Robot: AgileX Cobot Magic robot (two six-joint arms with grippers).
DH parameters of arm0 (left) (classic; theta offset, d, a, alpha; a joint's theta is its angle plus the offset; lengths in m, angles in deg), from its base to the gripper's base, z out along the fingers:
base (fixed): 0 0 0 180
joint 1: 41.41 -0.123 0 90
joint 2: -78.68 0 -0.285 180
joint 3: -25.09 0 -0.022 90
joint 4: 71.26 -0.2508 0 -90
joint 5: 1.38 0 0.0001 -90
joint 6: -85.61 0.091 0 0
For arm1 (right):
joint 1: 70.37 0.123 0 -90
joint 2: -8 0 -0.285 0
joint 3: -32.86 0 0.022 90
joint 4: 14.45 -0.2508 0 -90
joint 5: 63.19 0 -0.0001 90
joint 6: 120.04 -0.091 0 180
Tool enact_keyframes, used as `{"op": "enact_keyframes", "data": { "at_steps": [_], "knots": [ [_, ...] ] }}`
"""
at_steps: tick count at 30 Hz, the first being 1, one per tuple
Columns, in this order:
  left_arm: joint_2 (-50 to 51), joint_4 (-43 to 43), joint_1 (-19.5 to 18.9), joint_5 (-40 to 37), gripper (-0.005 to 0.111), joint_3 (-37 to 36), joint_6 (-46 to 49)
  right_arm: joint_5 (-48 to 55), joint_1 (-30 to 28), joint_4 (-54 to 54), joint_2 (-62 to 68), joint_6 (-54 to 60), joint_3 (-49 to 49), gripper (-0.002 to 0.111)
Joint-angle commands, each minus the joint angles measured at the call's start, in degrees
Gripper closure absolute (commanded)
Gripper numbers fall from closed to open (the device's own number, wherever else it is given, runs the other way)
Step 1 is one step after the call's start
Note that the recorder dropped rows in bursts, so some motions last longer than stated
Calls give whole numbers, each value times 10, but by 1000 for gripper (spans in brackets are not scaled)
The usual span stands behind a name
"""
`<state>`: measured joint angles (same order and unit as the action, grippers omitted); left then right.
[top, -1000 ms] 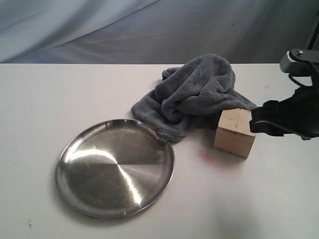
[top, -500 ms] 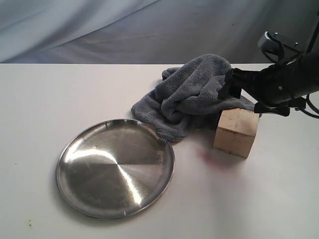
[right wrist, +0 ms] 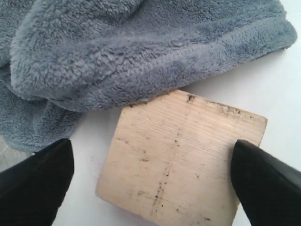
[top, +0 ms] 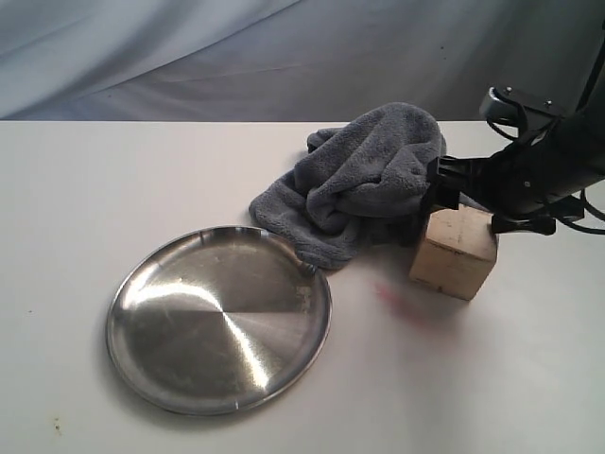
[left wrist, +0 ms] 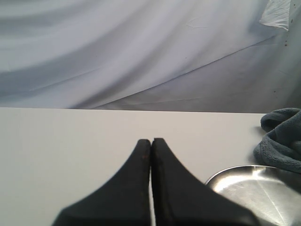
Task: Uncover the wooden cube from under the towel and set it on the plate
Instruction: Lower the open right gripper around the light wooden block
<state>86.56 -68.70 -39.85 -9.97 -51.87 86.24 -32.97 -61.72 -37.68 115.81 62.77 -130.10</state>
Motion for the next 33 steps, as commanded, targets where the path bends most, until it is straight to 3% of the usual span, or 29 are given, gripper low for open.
{"op": "enact_keyframes", "data": {
  "at_steps": [1,17,25,33],
  "knots": [
    [-1,0,0,1,105,-3,-1,62,0,22,7,-12,8,25],
    [-1,0,0,1,105,-3,-1,90,0,61,-72,-16,8,25],
    [-1,0,0,1,105,-3,-1,79,0,210,-47,49,8,25],
    [-1,0,0,1,105,-3,-1,42,1,186,-44,155,8,25]
  ]
}}
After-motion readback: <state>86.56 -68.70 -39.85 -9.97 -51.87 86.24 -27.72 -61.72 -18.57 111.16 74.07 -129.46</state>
